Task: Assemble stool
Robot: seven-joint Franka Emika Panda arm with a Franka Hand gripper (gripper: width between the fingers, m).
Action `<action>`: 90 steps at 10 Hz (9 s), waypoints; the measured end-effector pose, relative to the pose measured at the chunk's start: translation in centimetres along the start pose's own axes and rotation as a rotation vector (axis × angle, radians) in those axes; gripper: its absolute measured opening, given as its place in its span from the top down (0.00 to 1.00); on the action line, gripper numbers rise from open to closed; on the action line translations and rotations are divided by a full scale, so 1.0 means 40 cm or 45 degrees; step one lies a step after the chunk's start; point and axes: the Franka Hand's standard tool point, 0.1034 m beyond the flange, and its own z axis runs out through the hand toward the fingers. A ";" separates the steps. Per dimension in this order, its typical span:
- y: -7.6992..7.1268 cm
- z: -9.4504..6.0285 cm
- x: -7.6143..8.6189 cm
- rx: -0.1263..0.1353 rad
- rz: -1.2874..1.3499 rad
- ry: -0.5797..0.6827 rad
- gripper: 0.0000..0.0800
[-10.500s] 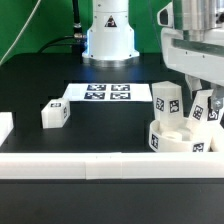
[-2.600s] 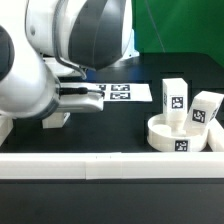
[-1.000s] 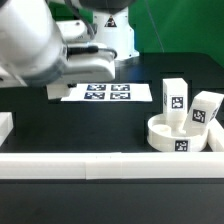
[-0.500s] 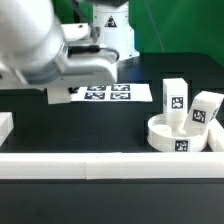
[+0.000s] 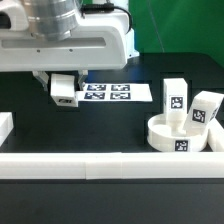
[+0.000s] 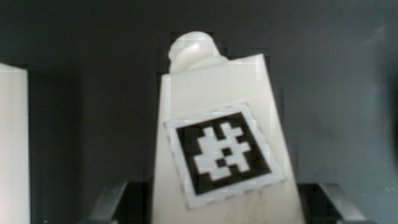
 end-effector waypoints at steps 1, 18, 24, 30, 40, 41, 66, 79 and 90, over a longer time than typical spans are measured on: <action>-0.046 -0.001 -0.020 0.053 0.032 0.036 0.59; -0.378 -0.090 0.046 0.083 0.020 0.914 0.59; -0.362 -0.075 0.048 0.086 -0.005 0.936 0.59; -0.384 -0.078 0.071 0.108 -0.043 1.034 0.59; -0.373 -0.045 0.046 0.158 -0.029 0.968 0.59; -0.372 -0.038 0.040 0.162 -0.026 0.960 0.59; -0.375 -0.024 0.028 0.159 -0.012 1.022 0.20; -0.345 -0.088 0.032 0.171 -0.241 0.592 0.19; -0.379 -0.075 0.064 -0.044 -1.233 0.396 0.19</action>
Offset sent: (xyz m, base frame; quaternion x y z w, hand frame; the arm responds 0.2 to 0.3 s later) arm -0.0068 0.0340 0.0182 -0.0300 0.2548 0.0470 0.9654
